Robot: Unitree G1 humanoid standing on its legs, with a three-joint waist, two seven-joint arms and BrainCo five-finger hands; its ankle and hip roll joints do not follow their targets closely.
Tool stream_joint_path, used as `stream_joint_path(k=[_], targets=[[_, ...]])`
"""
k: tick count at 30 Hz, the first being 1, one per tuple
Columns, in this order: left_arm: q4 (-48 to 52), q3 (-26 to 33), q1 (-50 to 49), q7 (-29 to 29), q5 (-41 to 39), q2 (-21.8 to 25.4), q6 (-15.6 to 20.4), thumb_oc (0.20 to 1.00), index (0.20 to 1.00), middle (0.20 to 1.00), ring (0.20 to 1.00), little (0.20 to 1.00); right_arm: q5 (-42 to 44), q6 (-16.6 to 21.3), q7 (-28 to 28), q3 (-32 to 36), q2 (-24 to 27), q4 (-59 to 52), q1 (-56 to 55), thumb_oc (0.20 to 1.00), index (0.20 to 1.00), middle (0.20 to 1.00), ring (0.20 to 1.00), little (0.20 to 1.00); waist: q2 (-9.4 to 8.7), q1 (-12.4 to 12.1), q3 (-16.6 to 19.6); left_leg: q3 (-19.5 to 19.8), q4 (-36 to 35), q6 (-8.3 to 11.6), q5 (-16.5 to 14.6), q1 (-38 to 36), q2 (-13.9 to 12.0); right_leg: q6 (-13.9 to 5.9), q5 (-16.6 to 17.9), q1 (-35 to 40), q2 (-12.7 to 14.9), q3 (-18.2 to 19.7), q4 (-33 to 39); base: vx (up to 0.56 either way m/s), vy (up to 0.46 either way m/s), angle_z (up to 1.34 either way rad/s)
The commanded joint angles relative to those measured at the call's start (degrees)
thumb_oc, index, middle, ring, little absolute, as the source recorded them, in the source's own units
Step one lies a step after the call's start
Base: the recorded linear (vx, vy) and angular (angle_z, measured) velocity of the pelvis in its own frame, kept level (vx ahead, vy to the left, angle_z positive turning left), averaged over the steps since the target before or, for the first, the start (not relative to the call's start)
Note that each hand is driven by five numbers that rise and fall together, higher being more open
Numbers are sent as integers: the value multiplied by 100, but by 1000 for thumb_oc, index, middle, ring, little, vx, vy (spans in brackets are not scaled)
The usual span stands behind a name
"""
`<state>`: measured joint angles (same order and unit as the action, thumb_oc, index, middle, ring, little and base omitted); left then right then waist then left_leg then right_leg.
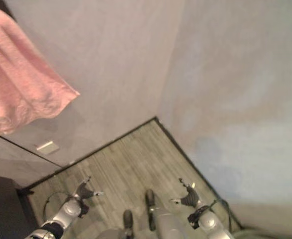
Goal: Put brush and paste in cup on sink, flatten towel.
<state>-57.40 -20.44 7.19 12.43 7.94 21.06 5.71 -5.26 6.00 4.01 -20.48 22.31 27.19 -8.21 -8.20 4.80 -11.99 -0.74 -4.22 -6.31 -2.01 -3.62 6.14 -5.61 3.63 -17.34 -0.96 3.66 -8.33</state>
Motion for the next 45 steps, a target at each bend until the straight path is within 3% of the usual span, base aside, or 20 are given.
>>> stream_joint_path(k=[1,7,9,11,12,14,17,21,23,27,28,29,30,32,34,36,37,39,41,45], targets=[[84,11,207,-7,269,-82,191,1000,1000,1000,1000,1000,-4,157,93,214,122,-92,300,1000,1000,1000,1000,1000,419,12,-255,-721,259,524,309,329,-301,18,-35,948,-217,-197,378,36,-32,18],[115,83,161,-7,89,-57,226,1000,1000,1000,1000,1000,7,208,105,93,232,-32,612,1000,1000,1000,1000,1000,446,-149,-202,-486,799,663,167,598,-312,138,-150,1059,-155,-493,430,92,-93,41],[149,154,139,8,-14,-58,253,1000,1000,1000,1000,1000,31,227,133,123,286,57,632,1000,1000,1000,1000,1000,436,-159,-280,-669,1658,947,279,1014,-401,229,-207,1211,-48,-733,458,53,-71,65],[191,166,155,3,-68,-47,254,1000,1000,1000,1000,1000,9,205,143,117,308,88,660,1000,1000,1000,1000,1000,432,-172,-319,-783,1902,1024,359,1192,-496,248,-247,1263,4,-825,449,42,-31,77],[201,169,208,-3,-115,-31,256,1000,1000,1000,1000,1000,-54,159,190,148,323,134,647,1000,1000,1000,1000,1000,415,-133,-310,-1266,1828,994,356,1311,-890,235,-348,1400,159,-1038,456,108,49,96],[192,207,193,15,-124,-5,250,1000,1000,1000,1000,1000,-78,123,216,162,302,187,598,1000,1000,1000,1000,1000,408,-167,-255,-1356,1519,928,327,1406,-1076,207,-462,1503,251,-1126,473,214,134,94],[64,364,151,130,-169,70,233,1000,1000,1000,1000,1000,-61,140,291,194,253,255,562,1000,1000,1000,1000,1000,485,-230,-129,-1239,730,1211,1209,1723,-1812,131,-703,1771,407,-1170,540,319,259,30],[33,442,82,159,-148,74,217,1000,1000,1000,1000,1000,-97,93,293,225,275,314,536,1000,1000,1000,1000,1000,643,-245,-22,-1488,143,1432,1704,1632,-2254,-44,-865,2229,672,-1064,617,334,369,-10],[99,473,-25,122,-137,64,206,1000,1000,1000,1000,1000,-129,59,255,272,255,242,510,1000,1000,1000,1000,1000,700,-251,101,-1591,181,1408,1575,1456,-2180,-127,-940,2419,838,-985,612,299,402,-41],[284,361,38,66,-113,119,224,1000,1000,1000,1000,1000,-109,-20,297,400,116,318,518,1000,1000,1000,1000,1000,617,-243,162,-1742,865,1249,1142,1608,-1827,-276,-633,2433,1330,-888,455,222,415,-23],[331,347,21,37,-143,116,227,1000,1000,1000,1000,1000,-132,-49,294,434,84,222,499,1000,1000,1000,1000,1000,598,-250,177,-1836,937,1077,931,1527,-1608,-324,-221,2224,1630,-836,5,87,233,-3],[332,347,23,36,-143,115,226,1000,1000,1000,1000,1000,-132,-50,294,435,85,221,500,1000,1000,1000,1000,1000,610,-270,198,-1853,924,1074,948,1547,-1624,-321,-199,2185,1615,-813,11,158,510,-12],[567,347,29,31,-175,157,237,1000,1000,1000,1000,1000,-76,-33,324,410,62,178,629,1000,1000,1000,1000,1000,635,-287,105,-1844,867,903,782,1388,-1400,-255,269,1827,1758,-763,-562,81,435,-21],[663,341,47,34,-182,194,243,1000,1000,1000,1000,1000,-57,-7,337,380,50,136,709,1000,1000,1000,1000,1000,674,-313,62,-1886,822,816,736,1339,-1343,-217,392,1637,1749,-818,-869,83,394,-12],[740,245,54,-10,-68,273,262,1000,1000,1000,1000,1000,44,83,344,361,49,41,769,1000,1000,1000,1000,1000,766,-150,-60,-1731,572,693,663,1060,-1127,-139,-34,1116,1014,-514,-1400,140,343,-2],[680,232,35,-16,-5,288,276,1000,1000,1000,1000,1000,222,158,349,425,84,-83,731,1000,1000,1000,1000,1000,837,-74,-47,-1644,343,705,672,881,-1061,-75,-469,904,603,-521,-1108,193,188,28],[739,260,23,-42,-13,324,307,1000,1000,1000,1000,1000,497,218,360,546,115,-123,682,1000,1000,1000,1000,1000,819,-12,-52,-1558,217,739,640,692,-928,-64,-429,790,445,-562,-529,224,63,62],[837,302,-7,-91,30,394,330,1000,1000,1000,1000,1000,805,296,369,795,130,-248,561,1000,1000,1000,1000,1000,758,-5,-69,-1467,257,764,566,576,-878,-127,-231,944,613,-914,93,168,-6,40],[1113,327,-162,-202,25,453,372,1000,1000,1000,1000,1000,1173,372,304,1091,181,-319,446,1000,1000,1000,1000,1000,715,24,-34,-1452,221,779,562,487,-889,-221,-111,1005,626,-739,189,72,-41,60],[2082,716,-689,-490,-210,815,600,1000,1000,1000,1000,1000,1824,565,143,1810,552,-310,353,1000,1000,1000,1000,1000,642,-109,185,-1521,142,866,558,370,-929,-248,68,1452,707,-911,735,98,-71,26]])
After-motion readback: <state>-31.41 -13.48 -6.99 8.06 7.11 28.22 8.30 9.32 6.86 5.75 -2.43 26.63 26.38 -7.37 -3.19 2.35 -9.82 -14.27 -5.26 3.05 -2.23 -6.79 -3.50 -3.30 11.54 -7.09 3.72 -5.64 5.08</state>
